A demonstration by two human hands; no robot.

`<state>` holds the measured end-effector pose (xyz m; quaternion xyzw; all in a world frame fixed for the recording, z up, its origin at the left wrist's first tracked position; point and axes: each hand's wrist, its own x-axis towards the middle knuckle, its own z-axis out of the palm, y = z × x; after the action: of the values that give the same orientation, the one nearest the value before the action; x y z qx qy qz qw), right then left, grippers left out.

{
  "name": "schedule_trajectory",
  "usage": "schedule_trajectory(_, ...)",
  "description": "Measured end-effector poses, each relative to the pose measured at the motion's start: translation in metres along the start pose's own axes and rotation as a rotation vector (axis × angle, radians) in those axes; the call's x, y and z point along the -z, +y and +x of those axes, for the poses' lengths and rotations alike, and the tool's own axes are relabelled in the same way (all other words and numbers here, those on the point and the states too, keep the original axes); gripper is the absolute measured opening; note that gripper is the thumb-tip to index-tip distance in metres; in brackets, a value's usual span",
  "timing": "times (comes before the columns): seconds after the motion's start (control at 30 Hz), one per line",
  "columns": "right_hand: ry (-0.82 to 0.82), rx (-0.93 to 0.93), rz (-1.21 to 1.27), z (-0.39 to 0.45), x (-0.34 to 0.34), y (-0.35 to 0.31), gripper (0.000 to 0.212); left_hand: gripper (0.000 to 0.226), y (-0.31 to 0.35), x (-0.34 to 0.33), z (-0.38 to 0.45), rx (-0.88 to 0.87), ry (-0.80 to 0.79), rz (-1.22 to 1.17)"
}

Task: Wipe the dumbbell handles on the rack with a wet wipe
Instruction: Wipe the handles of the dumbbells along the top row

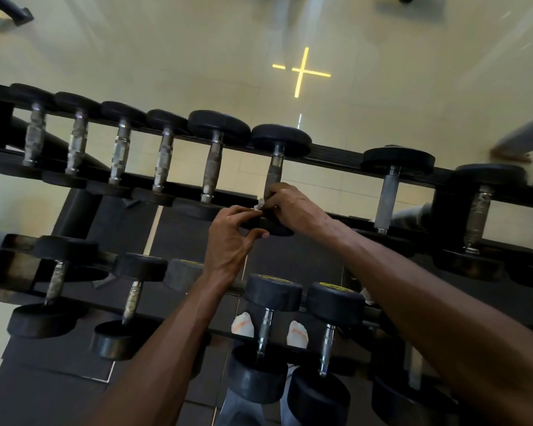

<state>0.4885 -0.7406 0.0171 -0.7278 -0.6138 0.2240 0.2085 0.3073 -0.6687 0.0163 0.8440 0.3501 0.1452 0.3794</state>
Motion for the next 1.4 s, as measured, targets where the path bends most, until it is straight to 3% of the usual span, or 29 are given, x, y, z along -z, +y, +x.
schedule_trajectory(0.1,-0.059,0.068,-0.074,0.003,0.006,-0.001,0.020,0.051,0.002,0.002,0.002,-0.004,-0.021,0.011)
schedule_trajectory(0.23,-0.061,-0.041,-0.066,-0.003,0.001,-0.001,0.021,0.052,0.005,0.007,0.003,-0.001,-0.070,0.018)
schedule_trajectory(0.37,0.176,-0.397,0.092,-0.025,0.017,0.014,0.009,0.050,0.008,0.008,-0.001,-0.020,-0.101,0.052)
schedule_trajectory(0.43,0.281,-0.529,0.201,-0.041,0.031,0.023,0.014,0.049,0.015,0.003,-0.005,-0.043,-0.097,0.081)
schedule_trajectory(0.7,0.348,-0.640,0.310,-0.112,0.083,0.044,0.017,0.031,0.093,-0.070,-0.007,-0.257,-0.225,0.076)
schedule_trajectory(0.93,0.329,-0.670,0.309,-0.185,0.106,0.100,0.019,0.055,0.145,-0.139,-0.019,-0.208,-0.343,0.046)
schedule_trajectory(1.23,0.151,-0.524,0.228,-0.207,0.100,0.137,0.018,0.045,0.163,-0.171,-0.033,-0.047,-0.159,0.099)
schedule_trajectory(1.4,0.013,-0.380,0.024,-0.194,0.095,0.141,0.011,0.043,0.163,-0.175,-0.035,-0.032,-0.124,0.075)
